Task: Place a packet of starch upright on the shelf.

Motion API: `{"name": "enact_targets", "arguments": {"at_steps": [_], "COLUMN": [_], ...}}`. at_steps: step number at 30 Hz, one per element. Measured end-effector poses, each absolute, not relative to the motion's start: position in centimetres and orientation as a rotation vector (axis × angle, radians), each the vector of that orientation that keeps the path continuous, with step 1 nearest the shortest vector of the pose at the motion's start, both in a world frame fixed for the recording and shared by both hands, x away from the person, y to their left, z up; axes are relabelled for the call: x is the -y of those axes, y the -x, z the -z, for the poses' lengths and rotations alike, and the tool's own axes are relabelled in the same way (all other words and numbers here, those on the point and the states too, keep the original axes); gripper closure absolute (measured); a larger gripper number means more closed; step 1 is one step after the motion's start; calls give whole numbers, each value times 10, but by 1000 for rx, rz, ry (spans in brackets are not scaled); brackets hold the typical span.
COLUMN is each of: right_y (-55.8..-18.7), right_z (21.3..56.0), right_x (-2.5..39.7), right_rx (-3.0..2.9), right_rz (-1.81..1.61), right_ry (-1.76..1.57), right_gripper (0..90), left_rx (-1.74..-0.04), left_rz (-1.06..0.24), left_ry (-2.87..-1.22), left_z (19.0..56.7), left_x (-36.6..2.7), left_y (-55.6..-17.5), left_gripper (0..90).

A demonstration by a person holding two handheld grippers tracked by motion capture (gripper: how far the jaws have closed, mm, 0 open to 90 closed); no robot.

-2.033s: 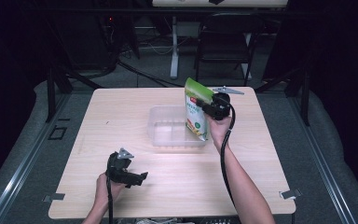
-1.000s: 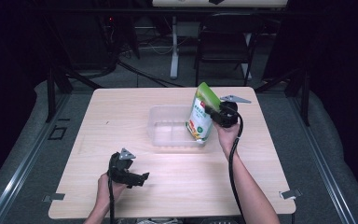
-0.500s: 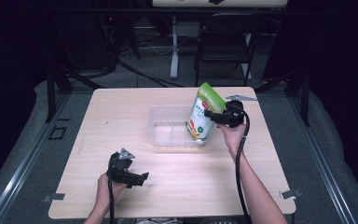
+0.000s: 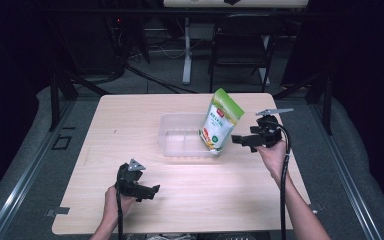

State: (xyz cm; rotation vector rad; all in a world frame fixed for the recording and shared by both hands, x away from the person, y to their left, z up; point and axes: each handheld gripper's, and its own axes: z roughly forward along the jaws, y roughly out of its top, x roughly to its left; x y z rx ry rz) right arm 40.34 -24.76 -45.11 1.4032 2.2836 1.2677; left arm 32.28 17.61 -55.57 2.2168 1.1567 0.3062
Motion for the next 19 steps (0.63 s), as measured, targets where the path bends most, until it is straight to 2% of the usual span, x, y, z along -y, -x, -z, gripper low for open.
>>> {"name": "enact_targets", "arguments": {"at_steps": [11,19], "right_y": [-345,-341], "right_z": [487,512], "right_x": [256,265], "right_rx": [-2419,-2429], "right_rz": [-1143,-1145], "right_ry": [-1331,-1395], "right_gripper": [0,0], "left_rx": [-1145,-1146], "left_rz": [-323,-323], "left_ry": [-2219,-2191], "left_z": [554,556], "left_x": [-175,-175], "left_y": [-321,-321], "left_gripper": [35,34]}}
